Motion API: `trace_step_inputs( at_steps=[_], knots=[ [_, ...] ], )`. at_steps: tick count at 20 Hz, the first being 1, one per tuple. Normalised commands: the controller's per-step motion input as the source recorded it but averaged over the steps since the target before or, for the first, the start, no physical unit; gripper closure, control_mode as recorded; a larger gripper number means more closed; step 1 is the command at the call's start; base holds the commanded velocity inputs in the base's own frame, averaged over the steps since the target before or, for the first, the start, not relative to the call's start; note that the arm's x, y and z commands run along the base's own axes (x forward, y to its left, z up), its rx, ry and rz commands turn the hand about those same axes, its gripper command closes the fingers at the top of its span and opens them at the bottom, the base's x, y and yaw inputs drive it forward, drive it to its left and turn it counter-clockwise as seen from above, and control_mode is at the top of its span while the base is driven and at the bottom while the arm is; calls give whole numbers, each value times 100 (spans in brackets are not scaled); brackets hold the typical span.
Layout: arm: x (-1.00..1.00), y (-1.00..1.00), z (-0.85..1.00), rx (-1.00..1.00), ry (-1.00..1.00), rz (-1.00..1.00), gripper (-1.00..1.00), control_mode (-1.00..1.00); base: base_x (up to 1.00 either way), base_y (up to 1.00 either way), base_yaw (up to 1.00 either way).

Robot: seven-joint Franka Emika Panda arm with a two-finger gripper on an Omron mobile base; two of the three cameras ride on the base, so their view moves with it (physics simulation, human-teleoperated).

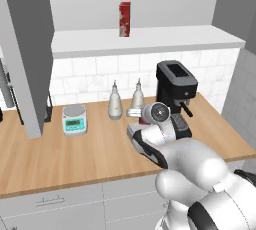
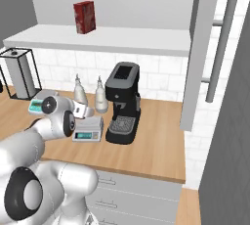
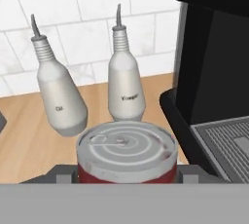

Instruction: Pick the canned food and place it on the digital scale for weighing, and close the cabinet.

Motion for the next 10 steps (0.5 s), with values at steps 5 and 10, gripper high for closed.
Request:
trace_step_inputs(
  at_steps=[5, 10],
  knots=[
    [28, -6, -24, 0, 0, 0, 100, -100, 0, 0, 0],
    [10, -6, -28, 0, 5, 0, 100, -100, 0, 0, 0]
  ],
)
